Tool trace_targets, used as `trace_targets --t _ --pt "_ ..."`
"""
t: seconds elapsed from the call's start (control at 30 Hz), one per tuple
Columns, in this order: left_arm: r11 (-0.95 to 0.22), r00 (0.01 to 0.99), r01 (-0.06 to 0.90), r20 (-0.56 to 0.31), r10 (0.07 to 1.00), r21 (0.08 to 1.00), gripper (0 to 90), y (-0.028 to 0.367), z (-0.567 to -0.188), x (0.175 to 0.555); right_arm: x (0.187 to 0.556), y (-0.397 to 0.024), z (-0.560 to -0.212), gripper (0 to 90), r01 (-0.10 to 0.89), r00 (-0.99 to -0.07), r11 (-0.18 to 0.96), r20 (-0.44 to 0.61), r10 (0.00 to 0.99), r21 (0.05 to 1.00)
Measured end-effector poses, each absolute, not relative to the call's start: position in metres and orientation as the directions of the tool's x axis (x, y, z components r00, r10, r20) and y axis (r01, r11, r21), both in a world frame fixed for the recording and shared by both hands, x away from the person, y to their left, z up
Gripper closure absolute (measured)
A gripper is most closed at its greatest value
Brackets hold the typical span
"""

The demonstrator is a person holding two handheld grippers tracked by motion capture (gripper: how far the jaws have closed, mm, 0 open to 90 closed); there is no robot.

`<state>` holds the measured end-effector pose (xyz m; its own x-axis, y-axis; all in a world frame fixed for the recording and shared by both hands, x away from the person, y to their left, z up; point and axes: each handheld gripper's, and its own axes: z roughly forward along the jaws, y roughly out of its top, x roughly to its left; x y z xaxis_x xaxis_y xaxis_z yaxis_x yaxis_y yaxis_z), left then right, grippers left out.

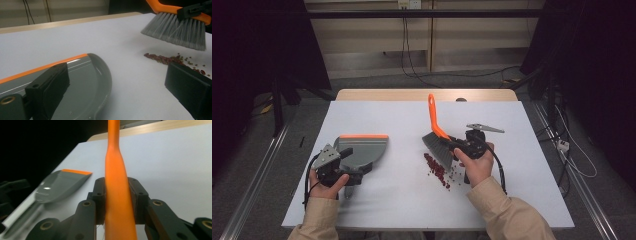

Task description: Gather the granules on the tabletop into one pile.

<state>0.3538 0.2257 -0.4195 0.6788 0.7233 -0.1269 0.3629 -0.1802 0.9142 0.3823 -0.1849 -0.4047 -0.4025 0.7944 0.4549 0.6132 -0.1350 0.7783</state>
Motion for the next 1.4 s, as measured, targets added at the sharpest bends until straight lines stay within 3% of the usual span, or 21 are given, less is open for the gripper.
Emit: trace_targets --t 0.47,0.8,1.3,1.4 --pt "-0.18 0.677 0.368 -0.131 0.725 0.912 5.5 0.226 -0.421 0.355 0.423 -0.199 -0.425 71.3 0.465 -0.603 0.2 0.144 0.784 0.862" --pt "-0.178 0.676 0.37 -0.134 0.724 0.912 5.5 0.225 -0.421 0.355 0.424 -0.196 -0.429 71.0 0.477 -0.611 0.244 0.118 0.783 0.844" --pt "-0.178 0.676 0.369 -0.132 0.725 0.912 5.5 0.225 -0.42 0.355 0.434 -0.192 -0.415 65.6 0.592 -0.607 0.311 0.157 0.779 0.744" --pt "-0.18 0.678 0.369 -0.131 0.723 0.912 5.5 0.225 -0.42 0.355 0.436 -0.191 -0.412 70.2 0.618 -0.6 0.335 0.152 0.785 0.711"
